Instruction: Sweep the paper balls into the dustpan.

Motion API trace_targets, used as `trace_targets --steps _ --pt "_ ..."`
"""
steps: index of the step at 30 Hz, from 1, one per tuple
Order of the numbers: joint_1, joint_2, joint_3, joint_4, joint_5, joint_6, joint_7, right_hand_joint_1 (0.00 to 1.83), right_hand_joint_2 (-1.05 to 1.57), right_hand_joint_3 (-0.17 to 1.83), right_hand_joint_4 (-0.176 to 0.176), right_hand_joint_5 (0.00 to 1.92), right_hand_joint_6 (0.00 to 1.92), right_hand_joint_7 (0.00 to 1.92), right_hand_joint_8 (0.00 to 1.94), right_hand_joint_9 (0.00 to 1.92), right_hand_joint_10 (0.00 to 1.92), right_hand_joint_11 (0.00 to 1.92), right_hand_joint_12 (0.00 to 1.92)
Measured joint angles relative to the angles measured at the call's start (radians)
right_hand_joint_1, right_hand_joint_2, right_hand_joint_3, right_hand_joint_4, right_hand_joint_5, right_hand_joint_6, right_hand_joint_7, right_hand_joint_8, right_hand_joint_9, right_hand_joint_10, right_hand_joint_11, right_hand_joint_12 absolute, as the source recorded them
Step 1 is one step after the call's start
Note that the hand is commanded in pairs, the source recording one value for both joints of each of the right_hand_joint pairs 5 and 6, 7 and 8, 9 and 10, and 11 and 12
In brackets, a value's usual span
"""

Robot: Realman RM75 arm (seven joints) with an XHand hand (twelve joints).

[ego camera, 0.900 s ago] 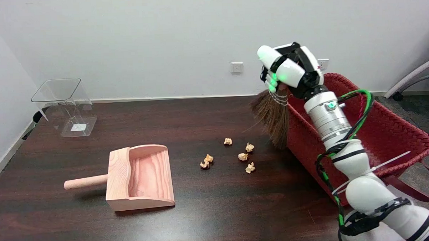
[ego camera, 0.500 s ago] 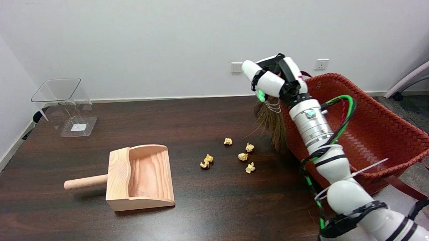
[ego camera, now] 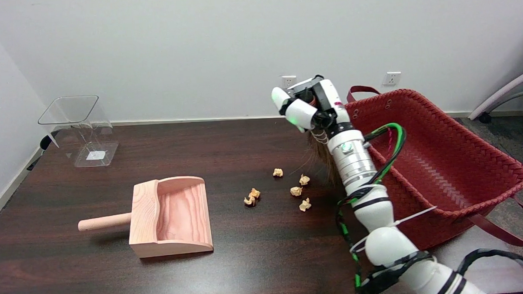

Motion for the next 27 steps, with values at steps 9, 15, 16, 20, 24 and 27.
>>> trace_targets --steps 9,15,16,20,24,27 --pt "0.019 -0.098 -0.07 -0.027 0.026 0.072 -0.194 1.01 1.57 1.53 0.0 1.92 1.92 1.92 1.92 1.92 1.92 1.92 1.92" --pt "0.026 -0.145 -0.111 -0.047 0.04 0.119 -0.29 1.02 1.57 1.51 0.0 1.92 1.92 1.92 1.92 1.92 1.92 1.92 1.92" --pt "0.026 -0.153 -0.118 -0.051 0.042 0.128 -0.305 1.02 1.57 1.51 0.0 1.92 1.92 1.92 1.92 1.92 1.92 1.92 1.92" --pt "0.029 -0.177 -0.142 -0.066 0.049 0.157 -0.356 1.02 1.57 1.51 0.0 1.92 1.92 1.92 1.92 1.92 1.92 1.92 1.92" --pt "0.031 -0.194 -0.16 -0.083 0.052 0.177 -0.393 1.02 1.57 1.53 0.0 1.92 1.92 1.92 1.92 1.92 1.92 1.92 1.92" --pt "0.033 -0.204 -0.169 -0.1 0.054 0.189 -0.414 1.02 1.57 1.55 0.0 1.92 1.92 1.92 1.92 1.92 1.92 1.92 1.92"
